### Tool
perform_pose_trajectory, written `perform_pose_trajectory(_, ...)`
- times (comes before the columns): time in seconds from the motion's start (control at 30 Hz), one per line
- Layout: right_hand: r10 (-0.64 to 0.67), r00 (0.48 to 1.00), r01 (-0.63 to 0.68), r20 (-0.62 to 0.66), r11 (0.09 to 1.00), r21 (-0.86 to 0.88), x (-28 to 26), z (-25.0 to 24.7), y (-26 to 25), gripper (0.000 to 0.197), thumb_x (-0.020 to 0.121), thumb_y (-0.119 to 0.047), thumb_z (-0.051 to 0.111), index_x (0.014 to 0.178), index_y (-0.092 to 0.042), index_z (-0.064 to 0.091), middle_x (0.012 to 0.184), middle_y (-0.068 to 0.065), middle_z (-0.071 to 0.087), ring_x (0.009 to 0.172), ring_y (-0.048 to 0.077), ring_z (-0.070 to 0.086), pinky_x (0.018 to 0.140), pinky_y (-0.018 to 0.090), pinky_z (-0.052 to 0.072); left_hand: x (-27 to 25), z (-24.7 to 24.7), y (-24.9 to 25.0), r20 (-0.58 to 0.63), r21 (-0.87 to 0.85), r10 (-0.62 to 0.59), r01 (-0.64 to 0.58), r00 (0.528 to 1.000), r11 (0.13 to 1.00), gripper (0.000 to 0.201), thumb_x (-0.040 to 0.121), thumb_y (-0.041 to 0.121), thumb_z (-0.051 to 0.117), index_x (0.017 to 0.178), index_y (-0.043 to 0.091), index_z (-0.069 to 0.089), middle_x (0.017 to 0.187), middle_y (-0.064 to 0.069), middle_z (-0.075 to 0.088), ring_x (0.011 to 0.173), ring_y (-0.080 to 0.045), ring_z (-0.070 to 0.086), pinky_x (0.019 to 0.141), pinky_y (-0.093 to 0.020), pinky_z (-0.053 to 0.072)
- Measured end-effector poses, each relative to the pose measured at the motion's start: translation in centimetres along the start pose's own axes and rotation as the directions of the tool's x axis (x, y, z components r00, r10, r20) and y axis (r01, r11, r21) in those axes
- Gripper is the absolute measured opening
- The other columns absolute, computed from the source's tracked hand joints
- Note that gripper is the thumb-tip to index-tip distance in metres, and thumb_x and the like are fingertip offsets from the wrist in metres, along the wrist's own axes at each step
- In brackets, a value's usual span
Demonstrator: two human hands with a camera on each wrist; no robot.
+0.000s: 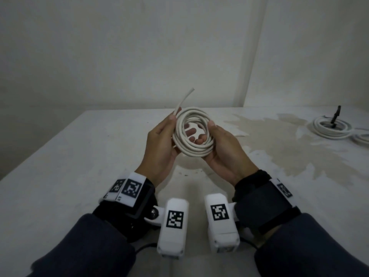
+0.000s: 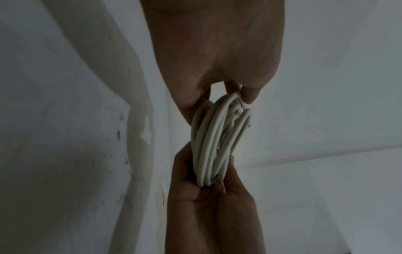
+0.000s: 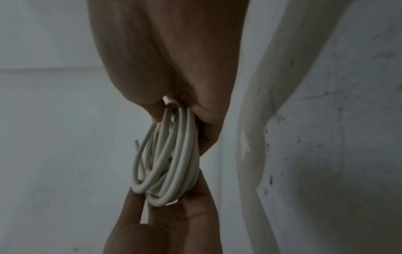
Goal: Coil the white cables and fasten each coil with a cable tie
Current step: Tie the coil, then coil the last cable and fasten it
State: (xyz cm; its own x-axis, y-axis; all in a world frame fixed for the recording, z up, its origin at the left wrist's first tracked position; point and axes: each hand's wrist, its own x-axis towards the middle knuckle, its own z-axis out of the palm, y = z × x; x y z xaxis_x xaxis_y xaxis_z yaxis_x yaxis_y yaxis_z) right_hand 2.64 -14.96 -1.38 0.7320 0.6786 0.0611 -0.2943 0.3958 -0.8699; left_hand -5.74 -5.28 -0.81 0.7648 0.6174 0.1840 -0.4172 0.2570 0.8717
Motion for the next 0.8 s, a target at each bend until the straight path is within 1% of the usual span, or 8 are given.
perform_pose_trajectory(0.03, 0.02, 1.0, -0.02, 0.0, 1.0, -0.004, 0.0, 0.0, 0.0, 0.038, 0.104, -0.025, 0.038, 0.119, 0.005, 0.058, 0.098, 0.02, 0.062, 0.087, 0.028, 0.056, 0.086, 0.036, 0.049, 0.1, 0.0, 0.1, 0.013, -0.035, -0.03, 0.03, 0.999, 0.999, 0.027, 0.101, 0.023, 0.042, 0.111, 0.019, 0.067, 0.1, -0.006, 0.072, 0.087, -0.019, 0.068, 0.081, -0.033, 0.058)
perform_pose_trajectory(0.13, 0.055, 0.998, -0.055, 0.023, 0.998, -0.021, 0.0, -0.2, -0.1, 0.031, 0.103, -0.023, 0.04, 0.1, -0.004, 0.064, 0.065, 0.006, 0.061, 0.058, 0.014, 0.056, 0.064, 0.026, 0.05, 0.5, -0.6, 0.3, 0.056, -0.153, -0.163, 0.17, 0.985, 0.974, 0.026, 0.097, 0.028, 0.048, 0.108, 0.02, 0.07, 0.096, -0.009, 0.069, 0.084, -0.02, 0.064, 0.089, -0.041, 0.055)
perform_pose_trajectory(0.23, 0.061, 0.997, -0.058, 0.046, 0.995, -0.082, -0.1, -0.4, -0.1, 0.027, 0.102, -0.02, 0.043, 0.093, -0.006, 0.064, 0.058, 0.002, 0.058, 0.05, 0.009, 0.055, 0.057, 0.024, 0.051, 0.7, -1.2, 0.7, 0.115, -0.241, -0.27, 0.291, 0.956, 0.926, 0.027, 0.095, 0.027, 0.05, 0.114, 0.02, 0.068, 0.077, -0.005, 0.063, 0.058, -0.012, 0.06, 0.061, -0.027, 0.057)
perform_pose_trajectory(0.33, 0.037, 0.998, -0.025, 0.051, 0.976, -0.216, -0.3, -0.2, 0.0, 0.021, 0.102, -0.017, 0.044, 0.096, -0.006, 0.061, 0.066, 0.006, 0.058, 0.051, 0.011, 0.057, 0.055, 0.024, 0.051, 0.7, -1.1, 0.6, 0.163, -0.267, -0.313, 0.348, 0.936, 0.899, 0.029, 0.098, 0.02, 0.044, 0.121, 0.022, 0.06, 0.063, -0.005, 0.048, 0.04, -0.01, 0.045, 0.049, -0.021, 0.048)
perform_pose_trajectory(0.43, 0.033, 0.998, -0.019, 0.053, 0.971, -0.239, -0.2, -0.3, 0.1, 0.025, 0.102, -0.012, 0.043, 0.123, -0.022, 0.05, 0.079, 0.009, 0.057, 0.051, 0.008, 0.057, 0.053, 0.022, 0.049, 0.6, -0.7, 0.2, 0.139, -0.221, -0.334, 0.358, 0.932, 0.907, 0.035, 0.098, 0.013, 0.039, 0.129, 0.018, 0.054, 0.058, -0.003, 0.039, 0.034, -0.008, 0.034, 0.039, -0.017, 0.035)
perform_pose_trajectory(0.5, 0.02, 0.997, 0.0, 0.073, 0.964, -0.267, -0.1, -0.4, 0.3, 0.031, 0.102, -0.01, 0.04, 0.129, -0.021, 0.049, 0.091, 0.014, 0.059, 0.064, 0.011, 0.059, 0.057, 0.023, 0.05, 0.5, -0.4, 0.1, 0.108, -0.166, -0.324, 0.339, 0.94, 0.926, 0.035, 0.098, 0.013, 0.038, 0.129, 0.017, 0.054, 0.055, -0.002, 0.038, 0.033, -0.007, 0.032, 0.037, -0.015, 0.033)
perform_pose_trajectory(0.63, -0.014, 0.994, 0.049, 0.111, 0.949, -0.313, -0.2, -0.2, 0.5, 0.03, 0.102, -0.008, 0.036, 0.113, -0.017, 0.063, 0.108, 0.016, 0.061, 0.092, 0.023, 0.055, 0.075, 0.033, 0.047, 0.1, 0.7, 0.4, 0.045, -0.122, -0.293, 0.297, 0.955, 0.947, 0.027, 0.1, 0.024, 0.042, 0.119, 0.013, 0.058, 0.042, 0.001, 0.05, 0.027, -0.006, 0.042, 0.034, -0.011, 0.035)
perform_pose_trajectory(0.8, -0.002, 0.992, 0.043, 0.123, 0.942, -0.333, -0.3, -0.1, 0.4, 0.026, 0.102, -0.011, 0.038, 0.104, -0.013, 0.063, 0.087, 0.015, 0.059, 0.068, 0.014, 0.054, 0.057, 0.023, 0.047, 0.5, 0.2, -0.1, -0.012, -0.114, -0.35, 0.346, 0.937, 0.931, 0.039, 0.101, 0.039, 0.037, 0.122, 0.015, 0.06, 0.043, 0.002, 0.045, 0.026, -0.006, 0.036, 0.033, -0.011, 0.032)
